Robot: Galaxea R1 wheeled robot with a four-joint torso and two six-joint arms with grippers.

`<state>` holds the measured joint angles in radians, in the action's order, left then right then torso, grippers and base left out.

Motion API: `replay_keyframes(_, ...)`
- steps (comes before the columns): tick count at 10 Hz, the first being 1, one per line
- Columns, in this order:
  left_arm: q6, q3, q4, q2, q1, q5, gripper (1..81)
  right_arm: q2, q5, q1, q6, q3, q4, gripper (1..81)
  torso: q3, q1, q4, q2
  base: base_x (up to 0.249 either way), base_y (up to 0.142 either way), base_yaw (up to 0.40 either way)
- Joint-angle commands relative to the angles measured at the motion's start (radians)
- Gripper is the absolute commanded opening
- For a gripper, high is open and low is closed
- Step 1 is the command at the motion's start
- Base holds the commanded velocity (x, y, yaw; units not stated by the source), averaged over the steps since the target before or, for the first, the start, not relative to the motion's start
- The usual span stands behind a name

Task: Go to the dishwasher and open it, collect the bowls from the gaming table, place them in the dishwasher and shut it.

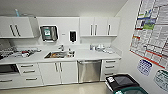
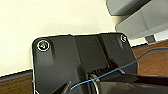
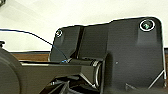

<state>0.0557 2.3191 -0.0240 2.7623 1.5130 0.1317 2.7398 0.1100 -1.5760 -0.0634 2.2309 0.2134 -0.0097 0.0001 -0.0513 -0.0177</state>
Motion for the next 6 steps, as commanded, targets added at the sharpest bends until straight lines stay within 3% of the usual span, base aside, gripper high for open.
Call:
replay_keyframes(1,0.007,-0.009,-0.013,-0.018,-0.047,-0.044,81.1,-0.016,-0.044,0.044,0.004,-0.019,0.012,81.1,0.000,0.000,0.000,0.000,0.099,0.000,0.000)
replay_keyframes(6,0.007,-0.010,-0.013,-0.018,-0.049,-0.046,81.1,-0.016,-0.046,0.046,0.004,-0.019,0.012,81.1,0.000,0.000,0.000,0.000,0.101,0.000,0.000)
